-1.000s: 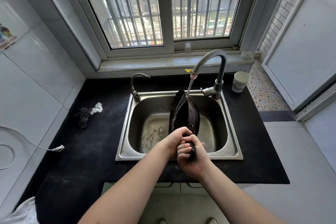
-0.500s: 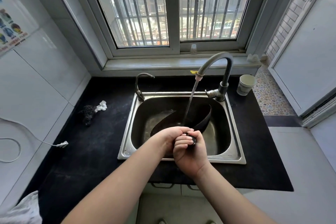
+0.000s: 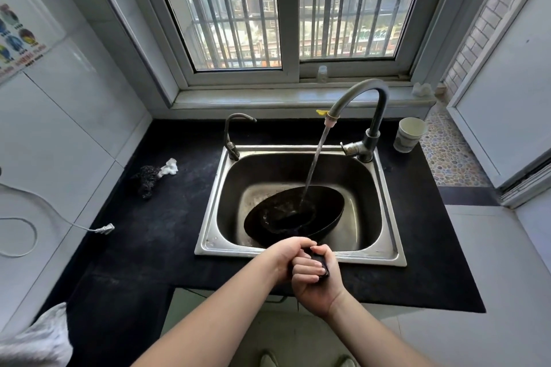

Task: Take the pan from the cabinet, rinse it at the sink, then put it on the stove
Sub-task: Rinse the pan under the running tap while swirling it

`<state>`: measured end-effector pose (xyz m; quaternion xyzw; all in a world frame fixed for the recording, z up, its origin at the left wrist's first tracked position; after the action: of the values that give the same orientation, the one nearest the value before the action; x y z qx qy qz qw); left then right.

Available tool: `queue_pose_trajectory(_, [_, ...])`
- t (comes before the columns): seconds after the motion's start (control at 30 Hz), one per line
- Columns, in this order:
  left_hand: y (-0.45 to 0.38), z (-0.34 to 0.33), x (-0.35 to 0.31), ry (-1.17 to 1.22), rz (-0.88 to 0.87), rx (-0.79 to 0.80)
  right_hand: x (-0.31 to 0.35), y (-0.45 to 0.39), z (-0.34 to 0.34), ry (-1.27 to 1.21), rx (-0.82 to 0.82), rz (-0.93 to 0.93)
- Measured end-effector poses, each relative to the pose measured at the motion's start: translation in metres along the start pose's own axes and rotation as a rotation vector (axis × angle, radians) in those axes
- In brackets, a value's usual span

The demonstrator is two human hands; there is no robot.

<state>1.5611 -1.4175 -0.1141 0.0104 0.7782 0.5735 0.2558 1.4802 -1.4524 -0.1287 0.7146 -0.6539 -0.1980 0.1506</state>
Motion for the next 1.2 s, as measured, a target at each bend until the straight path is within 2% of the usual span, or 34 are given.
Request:
queue_pose_trajectory(0.07, [0.011, 0.0, 0.002, -0.139, 0.055, 0.04, -0.001, 0.001, 0.006, 0.039, 0.049, 0.004])
queue_pose_trajectory(0.2, [0.012, 0.006, 0.004, -0.011, 0.097, 0.154, 0.003, 0.007, 0.009, 0.268, 0.02, -0.012])
queue_pose_trajectory(0.3, [0.002, 0.011, 0.016, -0.094, 0.079, 0.214, 0.007, 0.018, 0.017, 0.585, -0.197, -0.033])
queue_pose_trajectory(0.4, [-0.011, 0.014, 0.026, -0.064, 0.093, 0.301, 0.012, 0.039, 0.019, 0.895, -0.399, -0.073])
queue_pose_trajectory(0.5, [-0.022, 0.02, 0.035, -0.073, 0.07, 0.297, 0.015, 0.055, 0.016, 1.131, -0.486, -0.075])
queue_pose_trajectory(0.63, [-0.027, 0.023, 0.036, -0.057, 0.08, 0.289, 0.007, 0.055, 0.018, 1.194, -0.447, -0.071])
queue_pose_trajectory(0.83, [-0.035, 0.047, 0.026, -0.014, 0.094, 0.211, -0.023, 0.022, 0.009, 1.316, -0.513, -0.02])
queue_pose_trajectory(0.97, [-0.036, 0.062, 0.018, -0.038, 0.155, 0.23, -0.04, 0.004, 0.002, 1.386, -0.565, 0.011])
queue_pose_trajectory(1.2, [-0.048, 0.082, 0.016, -0.059, 0.08, 0.281, -0.04, -0.005, 0.0, 1.461, -0.621, 0.0])
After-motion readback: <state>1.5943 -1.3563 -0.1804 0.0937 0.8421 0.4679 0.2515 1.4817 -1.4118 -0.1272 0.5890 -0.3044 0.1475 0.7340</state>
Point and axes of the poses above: each hand's wrist, its own y-axis away from the middle knuckle, its own z-axis out of the back of the hand, x = y × z, the point moved 1 cm from there along -y, towards the middle knuckle, and after that the axes turned 13 degrees about y, right-handed, at the moved point
